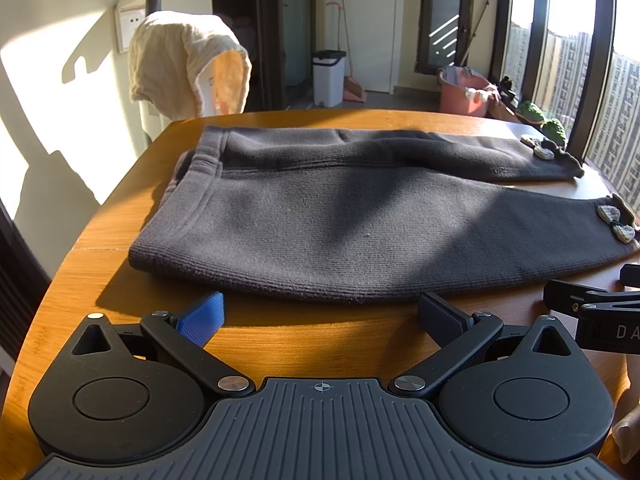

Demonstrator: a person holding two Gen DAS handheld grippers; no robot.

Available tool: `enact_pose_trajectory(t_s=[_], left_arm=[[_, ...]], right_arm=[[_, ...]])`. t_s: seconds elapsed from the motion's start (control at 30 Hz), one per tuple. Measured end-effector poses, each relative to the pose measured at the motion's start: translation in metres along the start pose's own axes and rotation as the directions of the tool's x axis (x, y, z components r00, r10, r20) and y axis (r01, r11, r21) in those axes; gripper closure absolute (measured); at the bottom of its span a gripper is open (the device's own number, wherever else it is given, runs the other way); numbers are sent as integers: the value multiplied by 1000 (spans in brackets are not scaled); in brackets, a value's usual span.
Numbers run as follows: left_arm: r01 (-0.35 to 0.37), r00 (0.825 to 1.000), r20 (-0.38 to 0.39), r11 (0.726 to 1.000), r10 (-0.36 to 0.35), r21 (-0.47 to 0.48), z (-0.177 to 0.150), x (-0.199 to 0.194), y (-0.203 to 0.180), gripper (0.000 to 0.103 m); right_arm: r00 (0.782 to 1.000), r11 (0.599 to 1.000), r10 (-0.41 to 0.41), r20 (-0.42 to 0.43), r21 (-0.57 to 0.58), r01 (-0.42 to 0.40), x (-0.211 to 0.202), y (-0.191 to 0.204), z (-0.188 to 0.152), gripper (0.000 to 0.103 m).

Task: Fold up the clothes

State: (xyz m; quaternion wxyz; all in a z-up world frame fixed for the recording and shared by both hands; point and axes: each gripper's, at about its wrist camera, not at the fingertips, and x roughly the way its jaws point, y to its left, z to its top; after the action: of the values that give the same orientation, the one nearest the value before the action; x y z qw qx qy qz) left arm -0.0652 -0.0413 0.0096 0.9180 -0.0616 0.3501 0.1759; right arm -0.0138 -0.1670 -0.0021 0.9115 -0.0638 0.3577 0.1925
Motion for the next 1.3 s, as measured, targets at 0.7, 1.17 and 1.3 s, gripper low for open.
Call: enact_pose_trajectory(t_s=[0.7,1.17,1.3], left_arm=[[7,1000,3,1000,-7,4,0,-1,0,0],[255,965,88,960,-246,-114,72,-2,39,17],[275,961,13,957,-275,-88,36,21,38,22]], right_arm=[[999,999,40,3,-25,-40,-4,-10,-2,0],[963,954,270,17,129,-269,24,-71,53,55],[963,965,263,63,-1,-264,11,-65,17,54]])
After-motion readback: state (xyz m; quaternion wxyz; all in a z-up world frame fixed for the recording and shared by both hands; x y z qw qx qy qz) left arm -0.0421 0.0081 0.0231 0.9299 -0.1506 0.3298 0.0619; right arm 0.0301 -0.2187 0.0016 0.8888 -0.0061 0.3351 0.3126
